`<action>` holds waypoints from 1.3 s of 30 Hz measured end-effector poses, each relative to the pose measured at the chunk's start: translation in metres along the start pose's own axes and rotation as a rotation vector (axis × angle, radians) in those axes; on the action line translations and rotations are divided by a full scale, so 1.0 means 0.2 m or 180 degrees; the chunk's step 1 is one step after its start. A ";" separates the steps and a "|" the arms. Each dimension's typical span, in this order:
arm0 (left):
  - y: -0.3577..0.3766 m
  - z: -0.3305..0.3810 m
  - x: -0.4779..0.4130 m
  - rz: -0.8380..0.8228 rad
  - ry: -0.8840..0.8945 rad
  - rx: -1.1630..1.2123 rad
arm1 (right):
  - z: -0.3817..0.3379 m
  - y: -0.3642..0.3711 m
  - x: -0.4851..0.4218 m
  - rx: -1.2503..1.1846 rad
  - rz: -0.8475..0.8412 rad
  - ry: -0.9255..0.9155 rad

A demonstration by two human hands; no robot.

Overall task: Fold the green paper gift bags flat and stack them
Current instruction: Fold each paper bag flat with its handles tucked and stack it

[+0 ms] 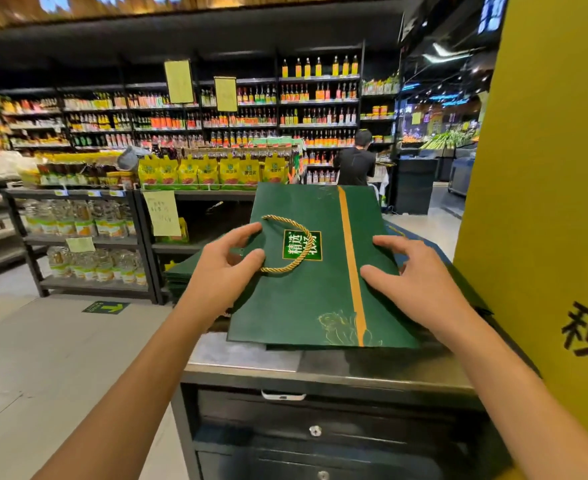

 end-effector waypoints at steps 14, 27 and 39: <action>0.71 0.21 -0.67 -0.1130 0.0310 -0.0691 | 0.36 -0.46 -0.45 0.0446 0.0629 0.1016; 0.98 0.06 -0.76 -0.1488 0.0288 -0.1357 | 0.58 -0.37 -0.47 0.1043 0.0350 0.0909; 1.22 0.28 -0.87 -0.1871 0.1409 -0.3011 | 0.80 -0.27 -0.59 0.0767 -0.0210 0.0941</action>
Point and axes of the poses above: each hand's wrist, its own x-axis away from the middle knuckle, its own y-axis out of the palm, z = x × y, the point moved 3 cm from there along -x, towards the middle knuckle, and after that the axes turned 13 degrees about -x, right-handed, at the moved point
